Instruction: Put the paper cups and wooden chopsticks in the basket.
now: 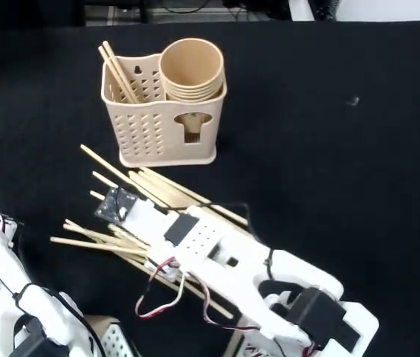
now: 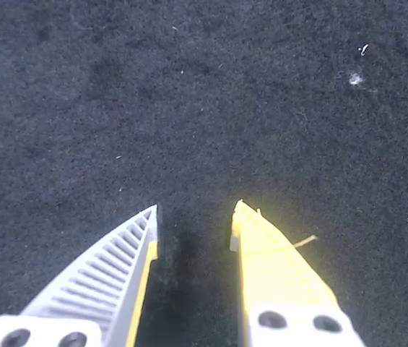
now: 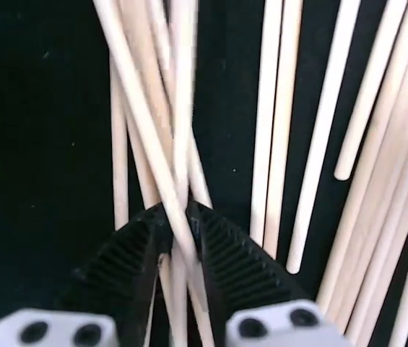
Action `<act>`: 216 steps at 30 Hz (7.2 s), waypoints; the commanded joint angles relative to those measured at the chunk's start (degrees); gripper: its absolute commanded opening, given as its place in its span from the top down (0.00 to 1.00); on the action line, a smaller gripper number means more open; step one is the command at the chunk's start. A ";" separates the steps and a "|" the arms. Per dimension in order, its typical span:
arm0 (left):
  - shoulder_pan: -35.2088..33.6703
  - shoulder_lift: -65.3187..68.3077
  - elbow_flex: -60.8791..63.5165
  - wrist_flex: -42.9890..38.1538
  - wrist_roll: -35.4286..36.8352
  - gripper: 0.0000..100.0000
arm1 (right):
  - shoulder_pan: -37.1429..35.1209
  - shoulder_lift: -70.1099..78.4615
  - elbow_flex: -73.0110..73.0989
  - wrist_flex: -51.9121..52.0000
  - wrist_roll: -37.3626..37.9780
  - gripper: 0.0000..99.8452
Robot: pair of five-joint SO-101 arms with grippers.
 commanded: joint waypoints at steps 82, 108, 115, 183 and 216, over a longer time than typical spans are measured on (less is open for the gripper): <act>0.66 -1.41 -0.84 -0.79 0.00 0.83 | -10.81 -0.75 5.23 -2.99 -1.23 0.73; 0.66 -1.41 -0.84 -0.88 0.00 0.83 | -8.26 -14.11 2.15 0.88 -1.58 0.99; 0.66 -1.23 -1.01 -0.88 0.00 0.83 | -10.11 -7.08 1.63 -3.16 -1.58 0.81; 0.66 -1.23 -0.84 -0.70 0.00 0.83 | 15.47 -11.03 -28.18 -57.14 -1.67 0.99; 0.66 -1.32 -0.84 -0.88 0.00 0.83 | 20.48 -20.53 -31.52 -8.35 -10.64 0.88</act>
